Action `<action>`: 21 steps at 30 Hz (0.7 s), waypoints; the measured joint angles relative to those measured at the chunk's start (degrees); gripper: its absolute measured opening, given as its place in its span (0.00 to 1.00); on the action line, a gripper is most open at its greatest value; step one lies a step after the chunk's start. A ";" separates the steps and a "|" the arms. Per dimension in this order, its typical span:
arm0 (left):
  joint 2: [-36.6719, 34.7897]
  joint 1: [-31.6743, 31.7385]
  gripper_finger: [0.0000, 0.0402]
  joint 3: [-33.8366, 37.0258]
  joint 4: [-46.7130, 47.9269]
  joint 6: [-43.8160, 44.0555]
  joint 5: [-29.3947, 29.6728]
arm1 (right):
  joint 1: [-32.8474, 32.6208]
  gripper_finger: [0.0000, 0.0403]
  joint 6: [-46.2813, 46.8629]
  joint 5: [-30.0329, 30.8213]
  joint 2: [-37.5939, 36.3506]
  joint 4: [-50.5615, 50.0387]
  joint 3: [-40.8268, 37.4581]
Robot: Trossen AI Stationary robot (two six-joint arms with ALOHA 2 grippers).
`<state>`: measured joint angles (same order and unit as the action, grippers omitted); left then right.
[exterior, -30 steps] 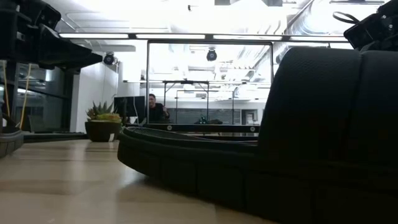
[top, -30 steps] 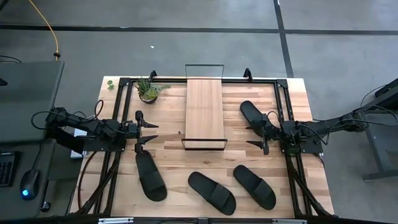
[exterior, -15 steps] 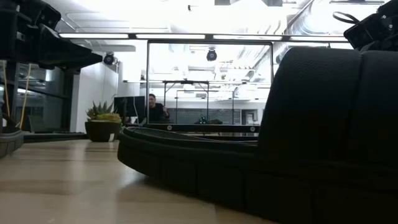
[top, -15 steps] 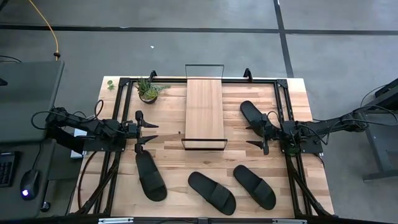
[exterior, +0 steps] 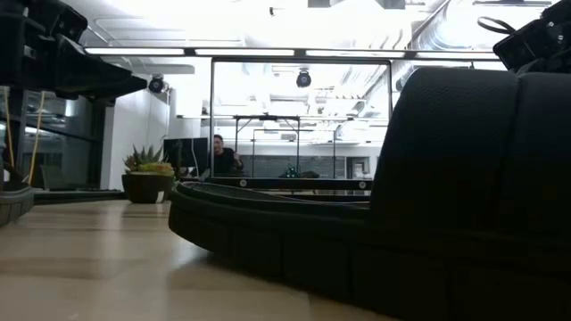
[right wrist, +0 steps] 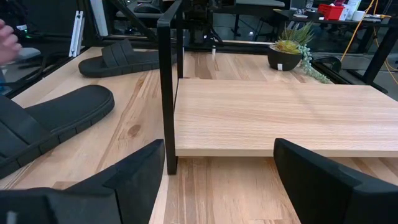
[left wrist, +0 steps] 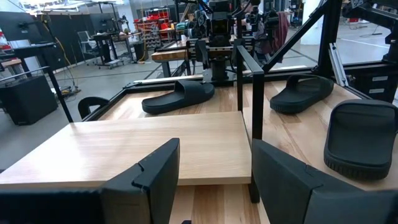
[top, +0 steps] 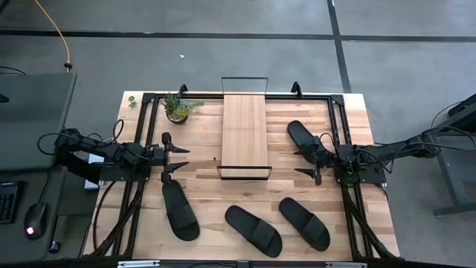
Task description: Pick and place slides into the shelf
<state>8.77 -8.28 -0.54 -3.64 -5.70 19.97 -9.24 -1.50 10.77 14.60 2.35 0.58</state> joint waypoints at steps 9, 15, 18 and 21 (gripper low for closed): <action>0.00 0.01 0.46 0.00 -0.04 0.01 0.00 | -0.02 0.73 0.00 0.01 -0.01 0.00 0.01; 0.00 0.01 0.46 -0.01 -0.07 -0.02 0.00 | -0.01 0.73 0.00 0.02 0.00 -0.02 0.00; 0.00 0.01 0.46 0.00 -0.46 -0.50 0.00 | -0.02 0.73 0.00 0.02 -0.01 0.00 0.02; -0.01 0.01 0.46 0.00 -1.13 -0.49 0.00 | -0.02 0.73 -0.70 0.01 0.01 0.00 0.00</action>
<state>8.76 -8.27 -0.54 -4.76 -6.20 19.97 -9.25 -2.20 10.77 14.61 2.35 0.58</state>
